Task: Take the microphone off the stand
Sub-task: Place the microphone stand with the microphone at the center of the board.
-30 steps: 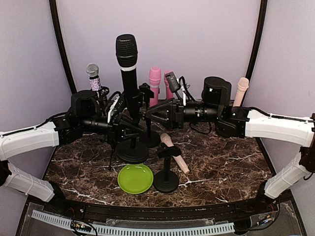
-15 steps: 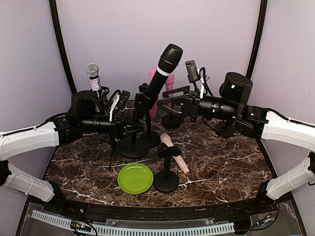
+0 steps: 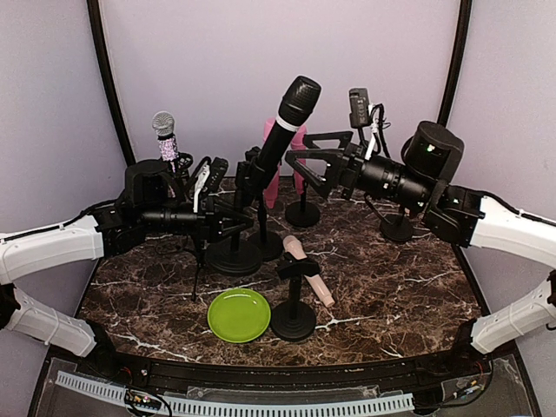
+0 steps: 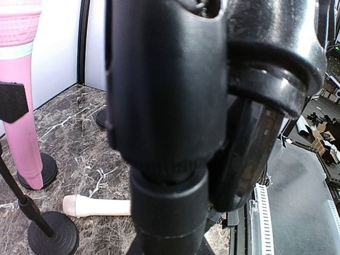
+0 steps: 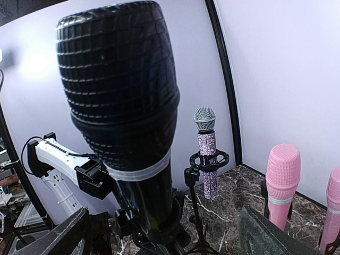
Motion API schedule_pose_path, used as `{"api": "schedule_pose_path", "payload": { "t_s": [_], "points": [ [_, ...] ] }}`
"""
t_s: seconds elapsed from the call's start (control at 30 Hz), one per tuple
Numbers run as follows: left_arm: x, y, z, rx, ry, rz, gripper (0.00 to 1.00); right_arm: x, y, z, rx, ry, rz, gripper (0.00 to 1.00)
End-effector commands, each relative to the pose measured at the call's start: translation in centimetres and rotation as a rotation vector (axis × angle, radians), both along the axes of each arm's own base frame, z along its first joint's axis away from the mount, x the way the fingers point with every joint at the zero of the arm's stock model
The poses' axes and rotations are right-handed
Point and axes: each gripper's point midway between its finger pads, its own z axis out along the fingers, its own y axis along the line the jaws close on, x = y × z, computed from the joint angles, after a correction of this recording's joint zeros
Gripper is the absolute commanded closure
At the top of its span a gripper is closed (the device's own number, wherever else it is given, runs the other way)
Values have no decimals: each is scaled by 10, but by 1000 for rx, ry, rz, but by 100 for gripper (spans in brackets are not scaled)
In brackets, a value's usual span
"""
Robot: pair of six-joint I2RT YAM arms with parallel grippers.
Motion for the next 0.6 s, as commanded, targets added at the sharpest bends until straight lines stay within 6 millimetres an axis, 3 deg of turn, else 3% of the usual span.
{"api": "schedule_pose_path", "payload": {
  "t_s": [0.0,0.3,0.57],
  "points": [
    [-10,4,50,-122,-152,-29,100,-4,-1,46,102,-96,3,4],
    [-3,3,42,-79,-159,-6,100,-1,7,78,147,-154,8,17],
    [7,4,42,-36,-227,34,100,11,12,86,152,-160,-34,47]
  ]
}}
